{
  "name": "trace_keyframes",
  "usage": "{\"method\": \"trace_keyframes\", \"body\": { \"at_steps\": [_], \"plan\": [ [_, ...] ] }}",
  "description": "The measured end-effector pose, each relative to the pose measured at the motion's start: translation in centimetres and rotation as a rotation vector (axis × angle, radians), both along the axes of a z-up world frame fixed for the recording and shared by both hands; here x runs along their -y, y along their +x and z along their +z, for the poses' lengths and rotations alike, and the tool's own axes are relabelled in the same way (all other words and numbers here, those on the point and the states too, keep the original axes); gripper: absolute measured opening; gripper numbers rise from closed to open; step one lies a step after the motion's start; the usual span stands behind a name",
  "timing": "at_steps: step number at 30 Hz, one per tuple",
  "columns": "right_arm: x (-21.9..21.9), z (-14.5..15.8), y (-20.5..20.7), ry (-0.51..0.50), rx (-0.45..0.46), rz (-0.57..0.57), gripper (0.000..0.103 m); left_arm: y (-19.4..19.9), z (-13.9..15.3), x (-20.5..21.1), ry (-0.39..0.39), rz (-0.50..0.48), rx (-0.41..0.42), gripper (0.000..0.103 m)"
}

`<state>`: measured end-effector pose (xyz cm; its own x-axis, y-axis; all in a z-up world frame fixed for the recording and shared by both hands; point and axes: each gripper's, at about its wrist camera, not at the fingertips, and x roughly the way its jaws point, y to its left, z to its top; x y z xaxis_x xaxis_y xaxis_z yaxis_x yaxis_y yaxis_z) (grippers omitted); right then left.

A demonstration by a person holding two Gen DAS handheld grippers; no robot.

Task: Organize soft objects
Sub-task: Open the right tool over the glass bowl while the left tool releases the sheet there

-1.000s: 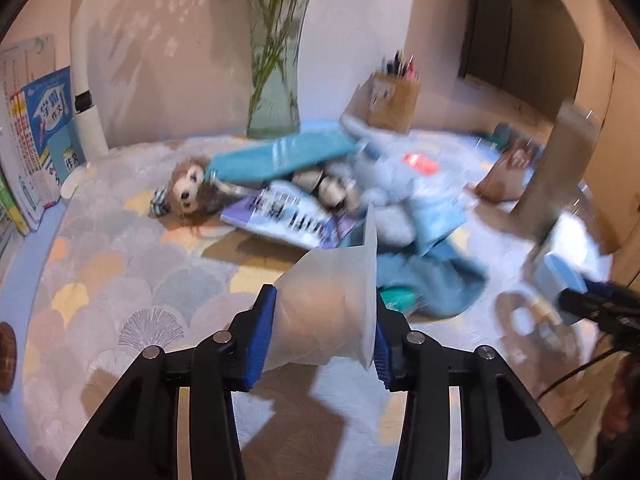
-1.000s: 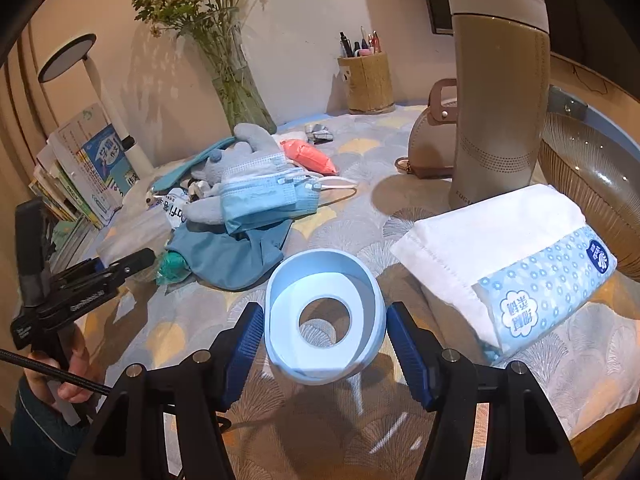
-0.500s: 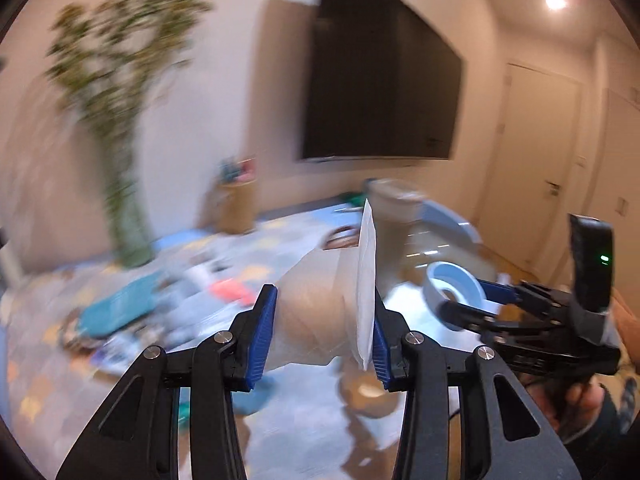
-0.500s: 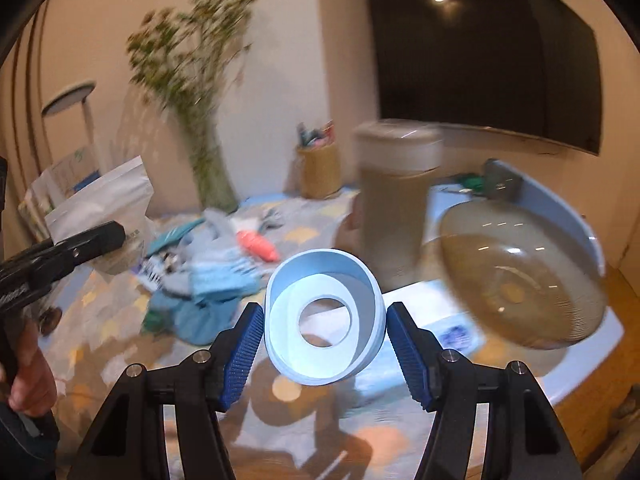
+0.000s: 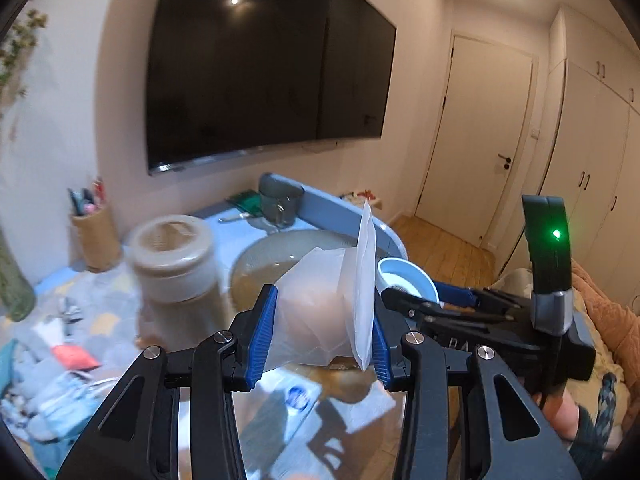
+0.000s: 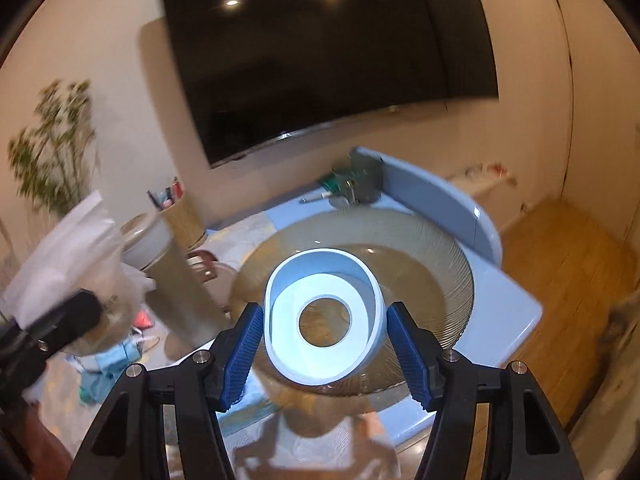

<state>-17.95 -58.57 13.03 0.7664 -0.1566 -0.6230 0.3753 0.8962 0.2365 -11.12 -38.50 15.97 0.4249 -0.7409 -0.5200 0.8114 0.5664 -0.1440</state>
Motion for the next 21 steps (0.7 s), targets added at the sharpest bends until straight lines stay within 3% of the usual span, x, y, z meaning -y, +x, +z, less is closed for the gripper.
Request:
{"method": "trace_keyframes", "body": {
  "at_steps": [9, 13, 21],
  "plan": [
    [3.3, -3.3, 2.4, 0.021, -0.092, -0.047, 0.065, 2.4, -3.8, 5.8, 0.071, 0.004, -0.062, 0.042],
    [4.7, -4.1, 3.4, 0.065, -0.111, -0.049, 0.069, 2.8, -4.5, 6.4, 0.091, 0.016, -0.057, 0.069],
    [4.7, -3.4, 2.4, 0.038, -0.101, -0.064, 0.069, 1.3, -3.5, 5.3, 0.095, -0.018, -0.047, 0.073]
  ]
}}
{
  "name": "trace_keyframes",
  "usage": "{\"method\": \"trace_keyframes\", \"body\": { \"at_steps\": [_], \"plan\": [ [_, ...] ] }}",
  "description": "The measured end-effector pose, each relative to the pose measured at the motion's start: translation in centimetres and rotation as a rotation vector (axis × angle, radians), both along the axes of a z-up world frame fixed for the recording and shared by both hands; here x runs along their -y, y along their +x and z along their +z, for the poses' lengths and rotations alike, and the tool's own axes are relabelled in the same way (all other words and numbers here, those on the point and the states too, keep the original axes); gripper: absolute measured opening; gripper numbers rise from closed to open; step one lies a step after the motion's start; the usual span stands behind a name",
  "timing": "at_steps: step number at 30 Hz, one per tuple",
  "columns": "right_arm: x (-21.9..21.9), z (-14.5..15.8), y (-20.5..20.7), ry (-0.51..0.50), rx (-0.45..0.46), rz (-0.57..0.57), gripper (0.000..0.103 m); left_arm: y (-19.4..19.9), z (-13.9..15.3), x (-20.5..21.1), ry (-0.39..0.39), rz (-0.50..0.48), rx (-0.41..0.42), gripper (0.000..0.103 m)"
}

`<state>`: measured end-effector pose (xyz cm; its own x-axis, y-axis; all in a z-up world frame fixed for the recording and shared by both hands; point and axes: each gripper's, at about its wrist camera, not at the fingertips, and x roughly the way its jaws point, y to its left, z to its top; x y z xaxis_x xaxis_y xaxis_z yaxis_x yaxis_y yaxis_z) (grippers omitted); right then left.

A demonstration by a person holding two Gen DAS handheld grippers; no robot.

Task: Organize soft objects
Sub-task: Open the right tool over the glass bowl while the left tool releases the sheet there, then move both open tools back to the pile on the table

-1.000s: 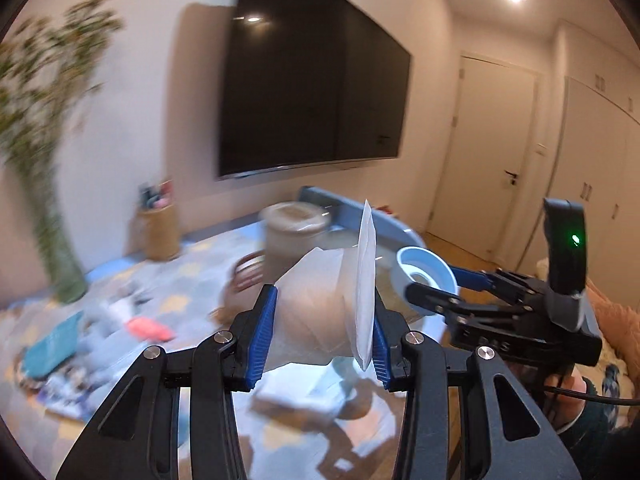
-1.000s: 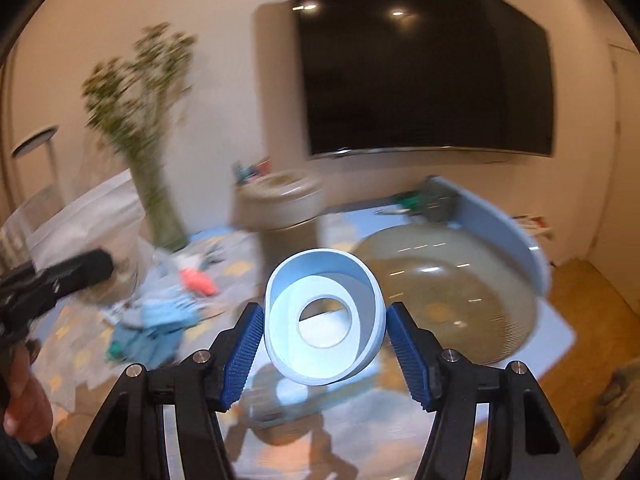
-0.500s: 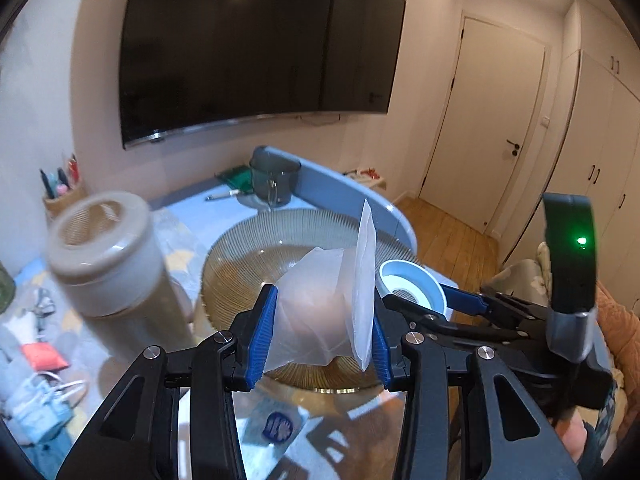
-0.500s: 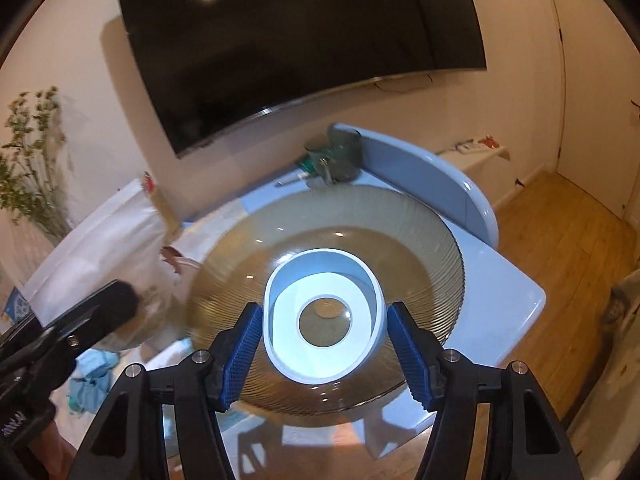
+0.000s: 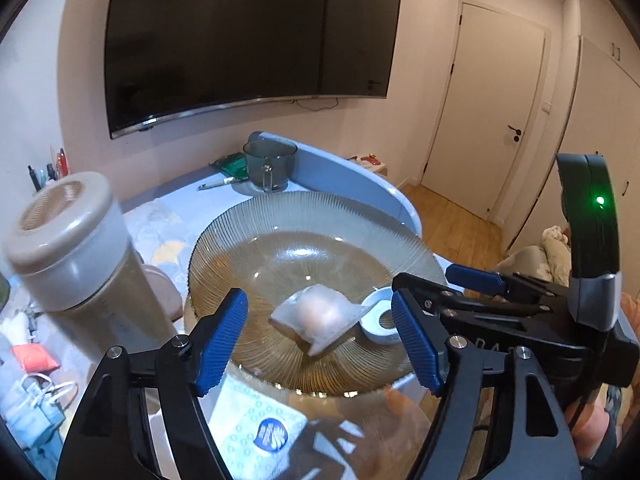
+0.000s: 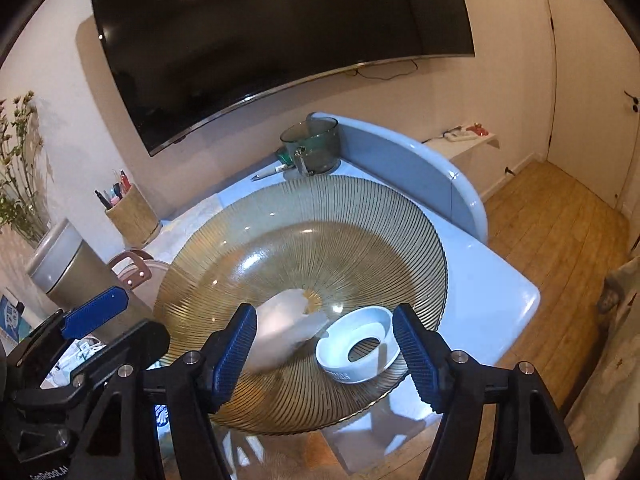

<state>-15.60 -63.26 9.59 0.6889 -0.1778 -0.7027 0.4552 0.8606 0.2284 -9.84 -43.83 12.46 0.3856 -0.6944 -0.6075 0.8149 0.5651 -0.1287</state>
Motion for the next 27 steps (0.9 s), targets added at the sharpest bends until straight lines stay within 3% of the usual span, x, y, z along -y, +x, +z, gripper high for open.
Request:
{"method": "trace_keyframes", "body": {
  "at_steps": [6, 12, 22, 27],
  "plan": [
    [-2.9, 2.3, -2.0, -0.055, 0.024, 0.027, 0.069, -2.7, 2.1, -4.6, -0.037, -0.01, 0.048, 0.073],
    [-9.2, 4.8, -4.4, -0.148, 0.055, 0.067, 0.069, -4.7, 3.4, -12.4, -0.073, 0.052, 0.105, 0.076],
    [-23.3, 7.4, -4.5, -0.241, 0.116, 0.252, 0.07, -4.1, 4.2, -26.0, -0.054, 0.285, 0.225, 0.077],
    [-29.0, 7.5, -3.0, -0.283, 0.157, 0.342, 0.081, -2.5, 2.9, -33.9, -0.007, 0.457, 0.254, 0.08]
  ]
}}
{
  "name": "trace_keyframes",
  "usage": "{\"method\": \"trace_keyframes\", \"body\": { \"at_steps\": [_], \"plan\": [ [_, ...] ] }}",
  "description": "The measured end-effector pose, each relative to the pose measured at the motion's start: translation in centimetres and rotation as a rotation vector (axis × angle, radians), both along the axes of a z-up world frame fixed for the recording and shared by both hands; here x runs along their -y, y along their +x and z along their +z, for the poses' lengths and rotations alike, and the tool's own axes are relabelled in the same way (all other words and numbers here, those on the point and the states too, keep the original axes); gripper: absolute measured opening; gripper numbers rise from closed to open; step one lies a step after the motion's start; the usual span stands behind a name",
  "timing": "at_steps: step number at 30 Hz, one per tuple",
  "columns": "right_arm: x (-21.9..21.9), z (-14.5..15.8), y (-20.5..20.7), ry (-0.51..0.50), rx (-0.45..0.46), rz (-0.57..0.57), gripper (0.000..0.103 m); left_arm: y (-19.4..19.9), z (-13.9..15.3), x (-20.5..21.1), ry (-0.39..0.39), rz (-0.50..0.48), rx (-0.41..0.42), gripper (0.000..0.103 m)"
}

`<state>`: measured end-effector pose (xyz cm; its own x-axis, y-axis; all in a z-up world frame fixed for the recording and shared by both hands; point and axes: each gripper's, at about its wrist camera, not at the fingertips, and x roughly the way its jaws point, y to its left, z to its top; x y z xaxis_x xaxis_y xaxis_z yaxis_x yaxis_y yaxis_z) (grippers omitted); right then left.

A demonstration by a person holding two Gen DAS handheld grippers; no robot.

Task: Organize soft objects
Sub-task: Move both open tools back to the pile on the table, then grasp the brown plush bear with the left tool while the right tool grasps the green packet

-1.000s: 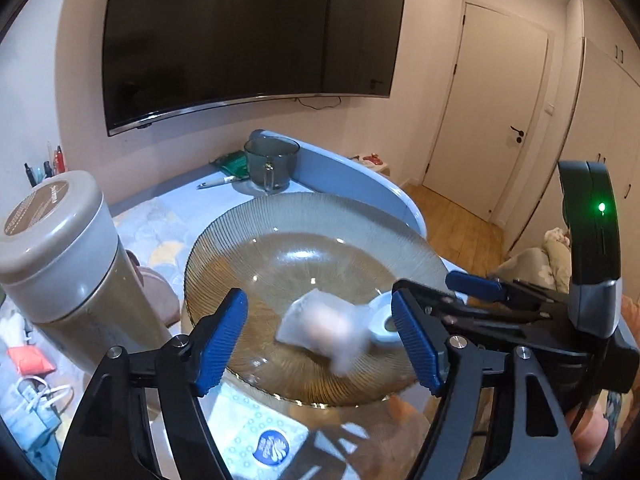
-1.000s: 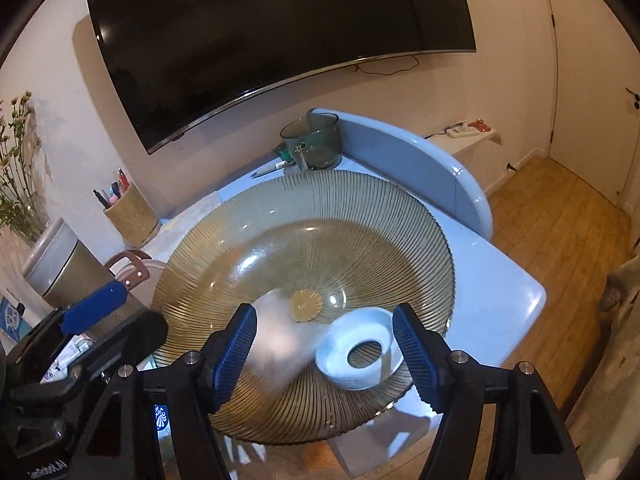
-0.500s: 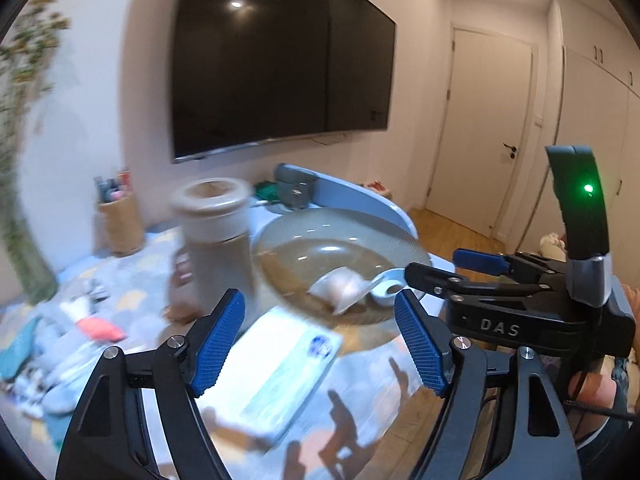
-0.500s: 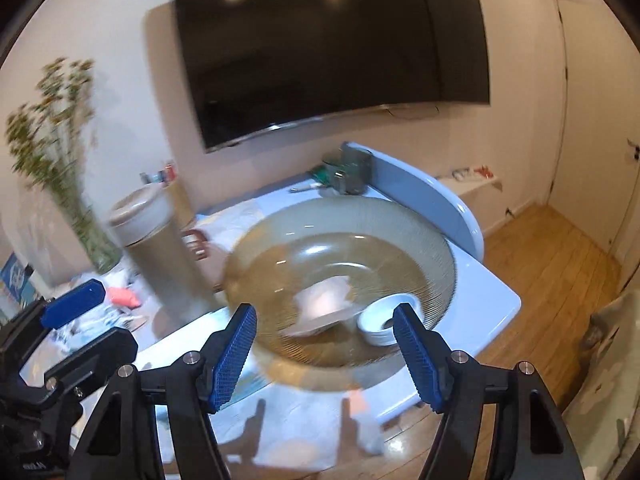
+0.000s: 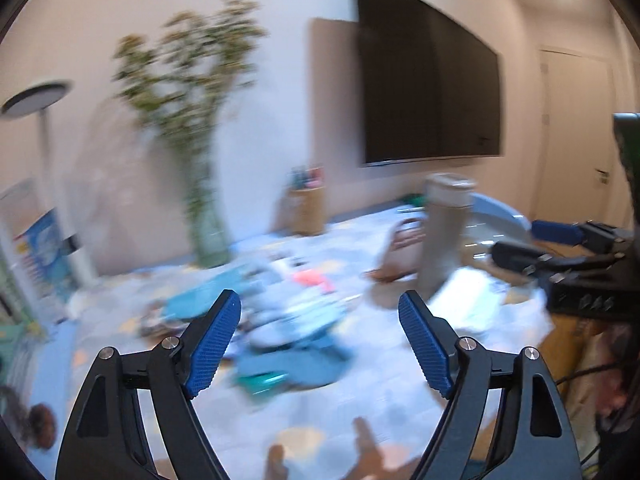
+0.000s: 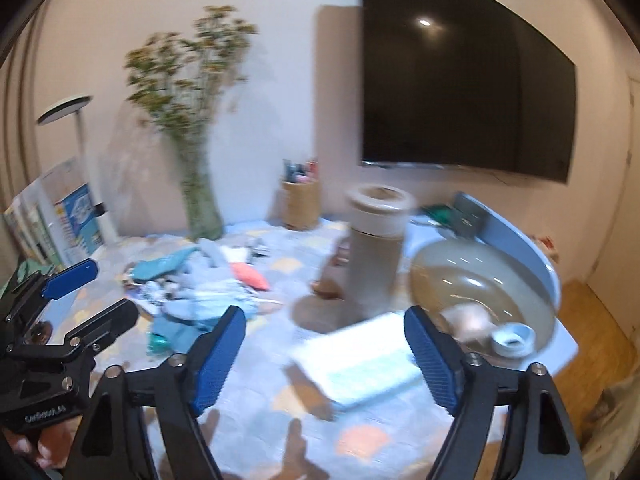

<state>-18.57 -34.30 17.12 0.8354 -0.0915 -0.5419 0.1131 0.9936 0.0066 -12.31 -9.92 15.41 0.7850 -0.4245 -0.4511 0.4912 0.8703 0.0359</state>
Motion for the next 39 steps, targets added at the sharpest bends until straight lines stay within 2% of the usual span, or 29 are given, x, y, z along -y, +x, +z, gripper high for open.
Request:
{"method": "trace_keyframes", "body": {
  "at_steps": [4, 7, 12, 17, 20, 27, 34, 37, 39],
  "plan": [
    [-3.8, -1.4, 2.0, -0.017, -0.009, 0.066, 0.081, 2.3, -2.1, -5.7, -0.002, 0.126, -0.038, 0.08],
    [-5.6, -3.6, 4.2, 0.027, -0.048, 0.122, 0.081, 4.7, -4.6, -8.9, 0.012, 0.206, -0.098, 0.08],
    [-7.4, -8.7, 7.1, 0.123, -0.122, 0.186, 0.081, 7.6, -9.7, -10.9, 0.034, 0.265, -0.201, 0.08],
    [-8.7, -13.0, 9.4, 0.103, -0.177, 0.198, 0.081, 9.1, -13.2, -11.8, 0.021, 0.296, -0.308, 0.08],
    [-8.7, -14.2, 10.1, 0.102, -0.188, 0.189, 0.081, 9.0, -13.1, -12.1, -0.003, 0.292, -0.314, 0.08],
    [-7.6, -16.7, 11.4, 0.172, -0.246, 0.153, 0.081, 9.2, -13.2, -12.9, -0.051, 0.296, -0.344, 0.08],
    [-6.4, -16.8, 11.5, 0.247, -0.248, 0.155, 0.081, 9.5, -13.3, -13.0, -0.051, 0.304, -0.357, 0.08],
    [-7.4, -16.2, 11.2, 0.223, -0.253, 0.196, 0.081, 9.8, -13.0, -13.1, -0.04, 0.314, -0.376, 0.08],
    [-9.2, -15.1, 10.8, 0.216, -0.257, 0.279, 0.081, 9.9, -11.9, -13.4, -0.03, 0.315, -0.379, 0.08]
  ]
}}
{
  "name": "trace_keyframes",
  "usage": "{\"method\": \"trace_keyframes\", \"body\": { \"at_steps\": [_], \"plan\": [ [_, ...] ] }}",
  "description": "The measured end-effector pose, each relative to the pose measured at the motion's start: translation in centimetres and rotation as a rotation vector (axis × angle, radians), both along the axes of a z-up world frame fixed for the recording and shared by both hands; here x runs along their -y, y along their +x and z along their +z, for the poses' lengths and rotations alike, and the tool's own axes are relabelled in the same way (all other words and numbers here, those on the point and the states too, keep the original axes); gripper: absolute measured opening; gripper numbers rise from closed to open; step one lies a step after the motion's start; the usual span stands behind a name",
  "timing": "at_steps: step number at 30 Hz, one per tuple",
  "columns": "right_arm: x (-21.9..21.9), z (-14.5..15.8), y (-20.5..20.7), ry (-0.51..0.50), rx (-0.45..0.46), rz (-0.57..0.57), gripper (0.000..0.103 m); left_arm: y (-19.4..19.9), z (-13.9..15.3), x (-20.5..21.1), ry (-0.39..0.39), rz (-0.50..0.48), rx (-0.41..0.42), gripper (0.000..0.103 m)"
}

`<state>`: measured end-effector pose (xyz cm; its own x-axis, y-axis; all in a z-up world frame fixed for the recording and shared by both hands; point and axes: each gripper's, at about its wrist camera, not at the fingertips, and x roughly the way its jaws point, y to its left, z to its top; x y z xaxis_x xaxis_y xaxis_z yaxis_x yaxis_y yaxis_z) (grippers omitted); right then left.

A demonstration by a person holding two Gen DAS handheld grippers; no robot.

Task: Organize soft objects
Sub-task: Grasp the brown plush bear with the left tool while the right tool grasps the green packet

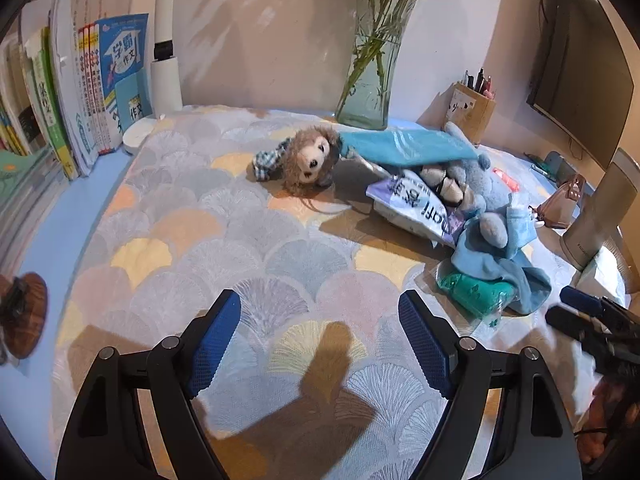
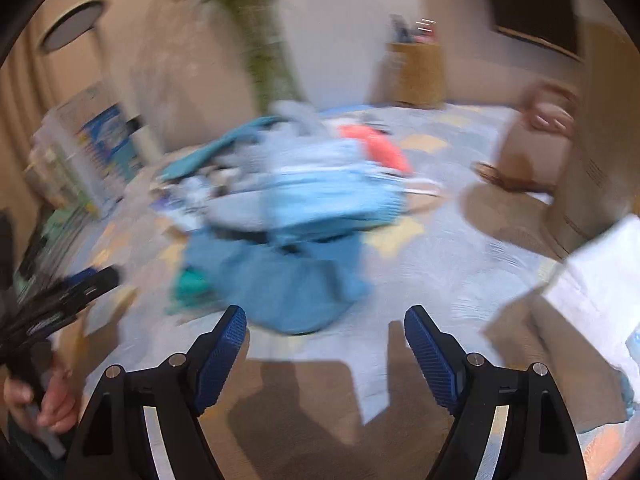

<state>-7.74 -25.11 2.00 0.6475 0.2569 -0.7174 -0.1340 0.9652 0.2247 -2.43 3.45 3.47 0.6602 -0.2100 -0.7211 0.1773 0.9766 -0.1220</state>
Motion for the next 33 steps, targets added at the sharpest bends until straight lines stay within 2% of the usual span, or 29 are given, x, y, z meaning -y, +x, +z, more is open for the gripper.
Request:
{"method": "trace_keyframes", "body": {
  "at_steps": [5, 7, 9, 10, 12, 15, 17, 19, 25, 29, 30, 31, 33],
  "plan": [
    [-4.8, 1.7, -0.6, 0.035, -0.013, 0.181, 0.079, 1.4, 4.2, -0.7, 0.131, 0.021, 0.033, 0.08],
    [-6.3, 1.3, -0.7, 0.071, -0.039, 0.231, 0.079, 2.4, 4.7, -1.0, 0.144, 0.009, 0.042, 0.08],
    [-7.3, 0.4, -0.3, 0.057, -0.066, 0.237, 0.079, 4.2, 4.5, -1.2, 0.155, 0.002, 0.039, 0.08],
    [-7.6, -0.1, 0.1, 0.043, -0.078, 0.229, 0.079, 5.3, 4.2, -1.4, 0.142, 0.001, 0.032, 0.08],
    [-7.6, -0.8, 0.9, 0.032, -0.095, 0.208, 0.079, 7.2, 3.8, -2.1, 0.068, 0.002, 0.016, 0.08],
    [-7.4, -1.3, 2.3, -0.013, -0.092, 0.169, 0.079, 10.3, 3.1, -3.2, -0.094, 0.021, -0.032, 0.08],
    [-7.3, -1.4, 3.1, -0.038, -0.087, 0.153, 0.079, 12.3, 2.5, -3.8, -0.174, 0.041, -0.063, 0.08],
    [-7.3, -1.4, 4.0, -0.025, -0.086, 0.154, 0.079, 14.0, 1.7, -3.8, -0.222, 0.045, -0.096, 0.079],
    [-8.3, -1.3, 5.8, -0.049, -0.08, 0.15, 0.079, 17.2, -0.7, -2.2, -0.252, 0.025, -0.184, 0.078],
    [-8.6, -1.7, 6.2, -0.078, -0.09, 0.131, 0.063, 17.8, -1.7, -1.6, -0.268, 0.007, -0.206, 0.066],
    [-8.6, -1.7, 6.1, -0.078, -0.087, 0.131, 0.057, 17.8, -1.7, -1.6, -0.269, 0.002, -0.208, 0.061],
    [-8.7, -1.7, 6.1, -0.09, -0.089, 0.129, 0.055, 17.7, -1.6, -1.5, -0.28, -0.011, -0.209, 0.051],
    [-8.9, -1.8, 6.0, -0.113, -0.086, 0.119, 0.05, 17.3, -1.2, -1.4, -0.297, -0.03, -0.202, 0.039]
  ]
}}
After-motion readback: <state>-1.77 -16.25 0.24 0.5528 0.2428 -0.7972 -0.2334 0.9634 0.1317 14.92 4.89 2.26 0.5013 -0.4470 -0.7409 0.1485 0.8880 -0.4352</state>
